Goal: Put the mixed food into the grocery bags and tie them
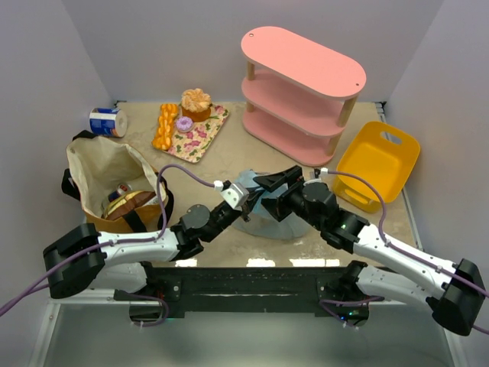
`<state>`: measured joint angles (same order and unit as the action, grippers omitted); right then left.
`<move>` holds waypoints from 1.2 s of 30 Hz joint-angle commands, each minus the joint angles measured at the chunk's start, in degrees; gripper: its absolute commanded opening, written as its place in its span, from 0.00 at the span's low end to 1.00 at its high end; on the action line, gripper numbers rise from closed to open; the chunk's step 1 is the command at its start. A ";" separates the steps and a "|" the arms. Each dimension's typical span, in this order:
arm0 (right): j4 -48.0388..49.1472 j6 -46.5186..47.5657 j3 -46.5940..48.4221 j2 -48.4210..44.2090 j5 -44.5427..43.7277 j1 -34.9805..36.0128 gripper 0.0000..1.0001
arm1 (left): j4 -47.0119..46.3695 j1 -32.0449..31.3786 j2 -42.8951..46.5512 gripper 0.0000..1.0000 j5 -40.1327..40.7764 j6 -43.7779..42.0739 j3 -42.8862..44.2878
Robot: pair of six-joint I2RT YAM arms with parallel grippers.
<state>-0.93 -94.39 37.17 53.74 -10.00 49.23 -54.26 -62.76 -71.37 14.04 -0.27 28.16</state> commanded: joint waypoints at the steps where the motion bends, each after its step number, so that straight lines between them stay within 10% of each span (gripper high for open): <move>1: 7.52 -2.29 -2.36 -0.12 -5.73 0.43 0.85 | -4.54 -0.52 0.62 0.00 1.69 -0.69 -0.39; 14: 6.21 -1.68 -2.19 -1.97 -12.67 0.34 0.44 | -4.19 -0.52 2.38 0.00 0.64 -0.96 -1.71; 36: 8.23 0.78 -1.13 4.36 -17.23 1.66 0.55 | -2.34 -0.43 3.52 0.00 -3.49 1.49 -1.53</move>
<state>6.50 -94.85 35.16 59.09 -19.29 50.43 -52.21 -62.76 -69.89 12.78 -0.23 27.05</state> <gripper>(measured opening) 0.558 0.027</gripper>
